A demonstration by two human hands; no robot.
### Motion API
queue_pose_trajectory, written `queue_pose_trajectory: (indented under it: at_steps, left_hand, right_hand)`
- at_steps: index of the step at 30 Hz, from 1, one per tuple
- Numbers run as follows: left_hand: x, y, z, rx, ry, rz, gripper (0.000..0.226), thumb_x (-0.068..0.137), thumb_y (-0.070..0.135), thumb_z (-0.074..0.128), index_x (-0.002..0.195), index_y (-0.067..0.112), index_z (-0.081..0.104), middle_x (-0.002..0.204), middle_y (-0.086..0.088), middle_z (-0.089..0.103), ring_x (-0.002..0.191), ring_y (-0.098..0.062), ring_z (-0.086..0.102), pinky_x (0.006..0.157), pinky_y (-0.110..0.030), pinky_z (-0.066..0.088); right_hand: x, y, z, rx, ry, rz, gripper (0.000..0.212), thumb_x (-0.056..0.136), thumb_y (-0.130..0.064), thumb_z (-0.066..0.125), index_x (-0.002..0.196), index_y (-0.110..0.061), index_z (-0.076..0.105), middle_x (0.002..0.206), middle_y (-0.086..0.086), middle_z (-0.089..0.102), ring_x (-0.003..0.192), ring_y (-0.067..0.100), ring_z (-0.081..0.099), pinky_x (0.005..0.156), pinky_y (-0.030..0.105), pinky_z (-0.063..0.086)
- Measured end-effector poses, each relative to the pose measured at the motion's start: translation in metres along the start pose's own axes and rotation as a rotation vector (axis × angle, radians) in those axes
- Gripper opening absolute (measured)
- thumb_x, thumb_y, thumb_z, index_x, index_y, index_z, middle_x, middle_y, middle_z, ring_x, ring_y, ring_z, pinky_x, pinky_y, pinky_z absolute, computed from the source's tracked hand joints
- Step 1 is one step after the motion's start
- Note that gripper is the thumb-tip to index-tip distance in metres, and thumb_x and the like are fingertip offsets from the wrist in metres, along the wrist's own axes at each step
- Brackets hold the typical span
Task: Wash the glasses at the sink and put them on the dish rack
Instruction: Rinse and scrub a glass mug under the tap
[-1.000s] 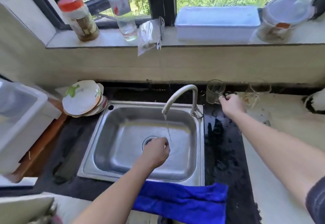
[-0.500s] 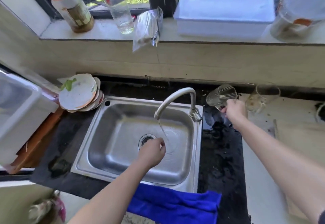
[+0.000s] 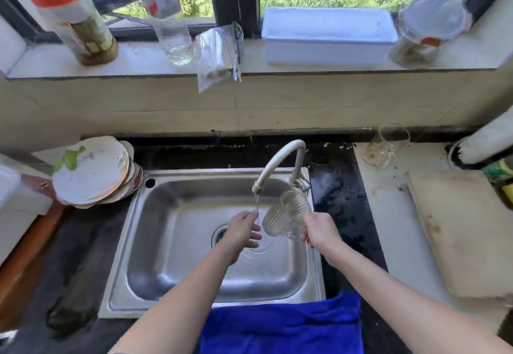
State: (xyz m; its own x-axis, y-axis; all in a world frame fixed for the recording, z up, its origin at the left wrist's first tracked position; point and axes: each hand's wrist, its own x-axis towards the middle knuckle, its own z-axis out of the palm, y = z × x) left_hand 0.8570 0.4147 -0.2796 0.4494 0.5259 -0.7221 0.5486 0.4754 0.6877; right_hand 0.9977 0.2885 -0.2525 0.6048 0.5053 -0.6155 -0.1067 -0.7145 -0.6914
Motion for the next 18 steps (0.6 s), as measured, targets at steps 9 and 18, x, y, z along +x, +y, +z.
queue_pose_trajectory:
  at_steps: [9,18]
  left_hand:
    - [0.014,-0.024,-0.040,-0.153,-0.198,-0.199,0.029,0.098,0.037,0.045,0.102,0.013,0.062,0.084,-0.009,0.060,0.078,-0.027,0.058,0.074,-0.036,0.051]
    - [0.035,-0.024,-0.049,-0.483,-0.251,-0.243,0.049,0.098,0.045,0.040,0.124,0.010,0.061,0.113,-0.013,0.068,0.086,-0.025,0.066,0.069,-0.032,0.049]
  right_hand:
    - [-0.011,-0.021,0.060,0.008,-0.050,0.207,0.026,0.094,-0.023,0.044,0.088,-0.002,0.058,0.055,0.006,0.062,0.041,0.017,0.041,0.042,0.023,0.027]
    - [-0.021,-0.037,0.076,0.202,-0.210,0.315,0.023,0.097,-0.024,0.044,0.103,-0.006,0.055,0.084,0.016,0.075,0.046,0.015,0.051,0.040,0.021,0.020]
